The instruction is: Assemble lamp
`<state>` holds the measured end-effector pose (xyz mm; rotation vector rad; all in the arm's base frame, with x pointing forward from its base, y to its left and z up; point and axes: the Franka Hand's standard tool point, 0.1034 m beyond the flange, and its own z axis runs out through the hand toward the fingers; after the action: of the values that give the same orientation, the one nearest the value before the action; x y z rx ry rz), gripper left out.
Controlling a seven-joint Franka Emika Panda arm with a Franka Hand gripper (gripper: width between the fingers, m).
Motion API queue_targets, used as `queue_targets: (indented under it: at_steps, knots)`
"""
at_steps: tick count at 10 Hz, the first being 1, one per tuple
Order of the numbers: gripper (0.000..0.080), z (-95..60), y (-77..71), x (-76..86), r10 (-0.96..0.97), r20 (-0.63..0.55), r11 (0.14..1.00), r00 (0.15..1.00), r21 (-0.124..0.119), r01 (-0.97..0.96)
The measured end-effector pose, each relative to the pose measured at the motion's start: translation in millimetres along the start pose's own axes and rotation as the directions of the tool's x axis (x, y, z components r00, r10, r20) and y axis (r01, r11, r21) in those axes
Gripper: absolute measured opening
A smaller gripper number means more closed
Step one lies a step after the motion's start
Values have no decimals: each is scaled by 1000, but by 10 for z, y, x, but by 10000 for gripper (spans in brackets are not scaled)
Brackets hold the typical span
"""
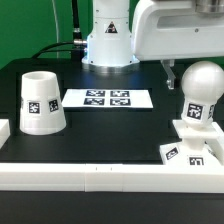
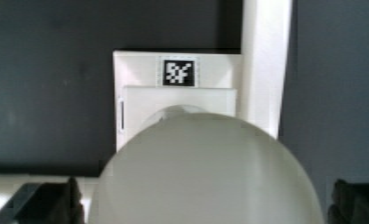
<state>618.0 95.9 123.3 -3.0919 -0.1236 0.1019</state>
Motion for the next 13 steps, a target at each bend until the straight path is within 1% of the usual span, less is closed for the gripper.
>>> queue_targets:
  at_steps: [1,2,3,5,7,8,9,10,11,13]
  knots:
    - [699,-5,8,13,-61,-6,998,998,0,61]
    - [699,-11,4,33,-170,-15,985,985,-10,170]
    - [699,-12,11,36,-242,-16,970,970,-11,242]
    - [699,-13,30,37,-392,-13,920,920,-15,392]
    - [699,-13,44,38,-486,-10,874,874,-19,486]
    - [699,-14,54,38,-557,-8,831,831,-21,557]
    - [699,-14,56,39,-613,-2,790,790,-29,613]
    - [699,-15,38,51,-708,11,705,706,-51,707]
    - [699,-18,18,68,-775,16,630,632,-64,774]
    - [699,-26,23,93,-870,35,488,492,-83,869]
